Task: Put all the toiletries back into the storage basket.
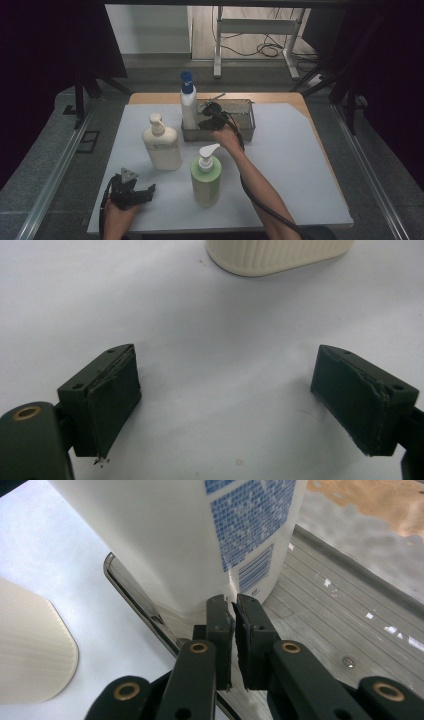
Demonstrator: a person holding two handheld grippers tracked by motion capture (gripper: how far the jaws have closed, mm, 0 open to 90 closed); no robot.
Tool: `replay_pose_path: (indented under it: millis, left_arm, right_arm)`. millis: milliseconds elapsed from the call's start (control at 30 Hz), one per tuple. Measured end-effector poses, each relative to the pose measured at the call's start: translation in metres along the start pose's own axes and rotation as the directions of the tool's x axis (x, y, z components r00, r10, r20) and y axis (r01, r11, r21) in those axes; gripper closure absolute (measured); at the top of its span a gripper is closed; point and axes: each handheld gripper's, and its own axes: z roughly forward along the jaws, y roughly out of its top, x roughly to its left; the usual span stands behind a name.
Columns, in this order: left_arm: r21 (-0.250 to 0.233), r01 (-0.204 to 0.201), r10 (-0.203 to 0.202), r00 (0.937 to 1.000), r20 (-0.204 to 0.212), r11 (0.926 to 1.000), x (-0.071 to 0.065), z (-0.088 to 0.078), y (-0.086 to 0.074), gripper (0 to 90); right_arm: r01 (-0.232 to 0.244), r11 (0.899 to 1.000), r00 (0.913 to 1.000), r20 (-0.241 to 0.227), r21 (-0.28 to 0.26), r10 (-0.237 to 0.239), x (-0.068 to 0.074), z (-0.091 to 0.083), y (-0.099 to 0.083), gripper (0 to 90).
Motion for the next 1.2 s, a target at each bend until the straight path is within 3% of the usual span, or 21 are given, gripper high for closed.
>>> replay_pose_path:
  millis: [333, 433, 700, 933, 1200]
  left_arm:
    - [-0.002, 0.002, -0.002, 1.0, 0.001, 1.0, 0.0, 0.0, 0.0, 11.9]
    - [-0.001, 0.001, -0.001, 1.0, 0.0, 1.0, 0.0, 0.0, 0.0, 11.9]
    - [-0.001, 0.0, 0.0, 1.0, 0.0, 1.0, 0.0, 0.0, 0.0, 11.9]
    - [-0.002, 0.001, -0.001, 1.0, 0.0, 1.0, 0.0, 0.0, 0.0, 11.9]
    - [-0.004, 0.002, -0.002, 1.0, 0.0, 1.0, 0.0, 0.0, 0.0, 11.9]
  right_arm:
    - [0.022, 0.999, 0.9997, -0.001, -0.034, -0.022, -0.001, -0.01, 0.0, 74.3]
    - [0.03, 0.998, 0.9994, 0.015, -0.048, -0.03, -0.001, -0.017, 0.0, 69.2]
    - [0.032, 0.996, 0.9994, -0.008, -0.08, -0.033, -0.005, -0.034, -0.005, 50.3]
    - [0.048, 0.994, 0.9985, -0.021, -0.103, -0.05, -0.004, -0.049, -0.012, 39.4]
    - [0.091, 0.989, 0.9956, -0.014, -0.114, -0.093, -0.001, -0.065, -0.019, 32.9]
